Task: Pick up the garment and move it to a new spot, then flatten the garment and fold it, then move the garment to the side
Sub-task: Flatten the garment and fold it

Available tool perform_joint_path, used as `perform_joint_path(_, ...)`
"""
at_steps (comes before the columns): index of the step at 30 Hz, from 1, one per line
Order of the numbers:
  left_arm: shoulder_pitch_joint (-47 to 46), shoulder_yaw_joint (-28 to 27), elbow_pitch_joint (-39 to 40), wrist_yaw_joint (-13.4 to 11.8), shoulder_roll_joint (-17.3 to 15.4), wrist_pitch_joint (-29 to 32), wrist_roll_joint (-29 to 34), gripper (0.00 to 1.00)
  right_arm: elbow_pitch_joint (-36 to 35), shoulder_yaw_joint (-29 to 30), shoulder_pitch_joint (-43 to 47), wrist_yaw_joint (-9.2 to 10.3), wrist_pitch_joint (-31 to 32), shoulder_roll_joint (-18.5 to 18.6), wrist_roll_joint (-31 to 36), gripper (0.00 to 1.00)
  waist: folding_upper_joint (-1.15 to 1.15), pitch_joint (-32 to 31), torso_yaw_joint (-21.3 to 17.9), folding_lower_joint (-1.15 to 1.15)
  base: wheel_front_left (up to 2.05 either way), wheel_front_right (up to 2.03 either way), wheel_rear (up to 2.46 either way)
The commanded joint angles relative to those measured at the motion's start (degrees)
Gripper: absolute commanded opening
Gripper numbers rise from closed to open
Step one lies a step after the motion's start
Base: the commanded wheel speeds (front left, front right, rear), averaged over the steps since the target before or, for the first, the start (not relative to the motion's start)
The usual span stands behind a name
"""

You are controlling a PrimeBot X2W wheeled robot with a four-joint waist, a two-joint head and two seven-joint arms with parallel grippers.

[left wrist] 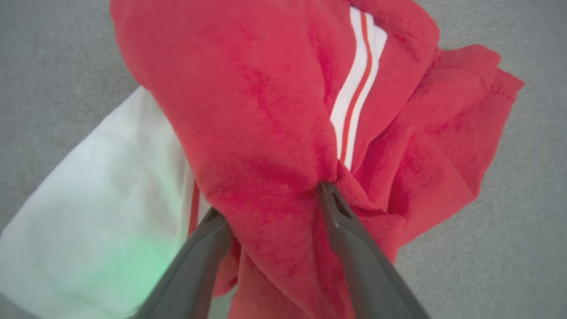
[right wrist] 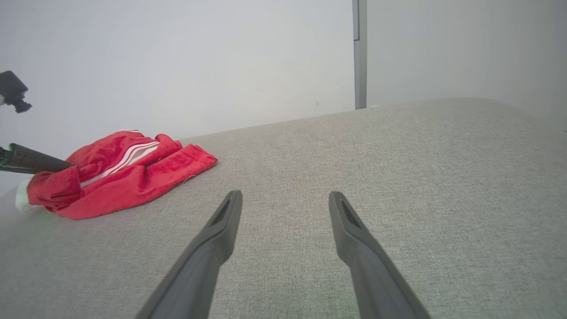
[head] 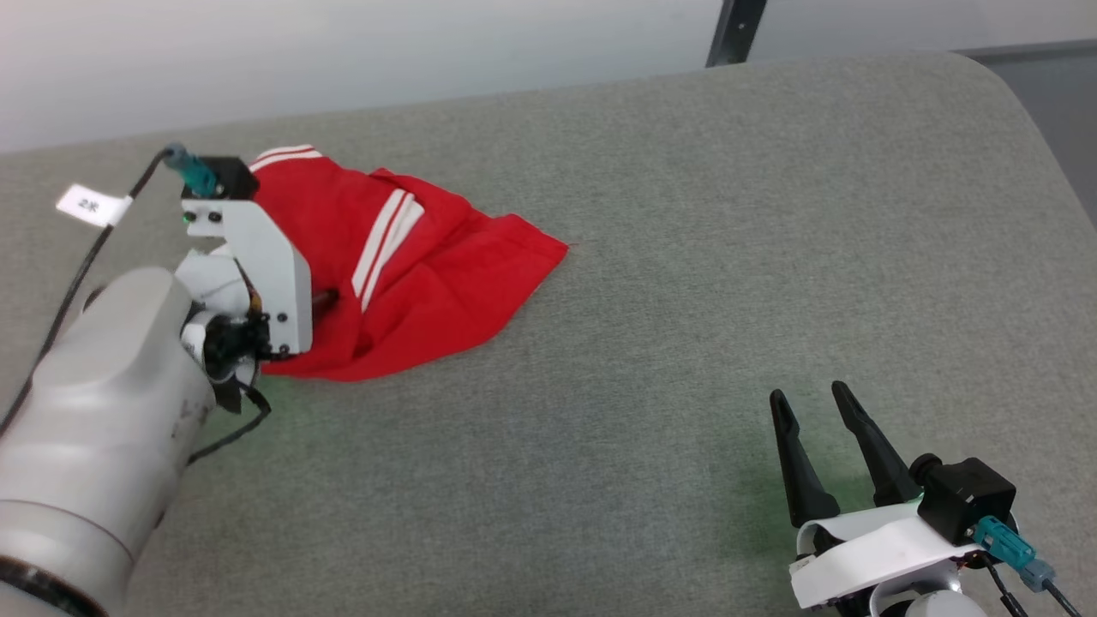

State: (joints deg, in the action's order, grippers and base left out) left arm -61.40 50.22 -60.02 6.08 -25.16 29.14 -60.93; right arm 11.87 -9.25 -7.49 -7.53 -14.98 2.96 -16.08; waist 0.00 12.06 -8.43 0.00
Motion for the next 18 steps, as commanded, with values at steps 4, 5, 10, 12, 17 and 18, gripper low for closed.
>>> perform_joint_path(4, -2.25, 1.04, 2.28, 0.98, -0.04, -4.31, 1.87, 0.00, 0.00, 0.18, 0.25, 0.08, -0.28, -0.07, -0.44, 1.00, 0.00, 0.18, -0.93, 0.00, 0.00, 0.00, 0.00)
perform_joint_path(5, -2.51, 1.48, 3.06, 1.06, 0.36, -4.98, 2.37, 0.00, 0.00, 0.06, 0.05, 0.08, -0.28, -0.07, -0.49, 1.00, 0.00, 0.04, -1.00, 0.00, 0.00, 0.00, 0.00)
perform_joint_path(10, -3.66, 4.72, 9.83, 1.49, 3.43, -6.67, 4.07, 0.00, -0.01, -0.29, -0.28, 0.08, -0.28, -0.07, -0.52, 1.00, 0.00, -0.32, -1.21, 0.00, 0.00, 0.00, 0.00)
perform_joint_path(12, -3.67, 6.34, 13.92, 1.46, 4.58, -7.27, 4.52, 0.00, -0.21, -0.55, -0.52, 0.08, -0.28, -0.07, -0.78, 1.00, 0.00, 0.07, -1.47, 0.00, 0.00, 0.00, 0.00)
perform_joint_path(17, -3.48, 7.69, 23.55, 1.49, 7.09, -8.25, 1.86, 0.00, -0.61, -1.01, -1.25, 0.08, -0.28, -0.07, -1.87, 1.00, 0.00, 1.70, -2.84, 0.00, 0.00, 0.00, 0.00)
perform_joint_path(18, -3.63, 7.45, 25.12, 1.50, 7.56, -8.54, 1.02, 0.00, -0.66, -1.00, -1.29, 0.07, -0.28, -0.07, -2.15, 1.00, 0.00, 2.00, -3.10, 0.00, 0.00, 0.00, 0.00)
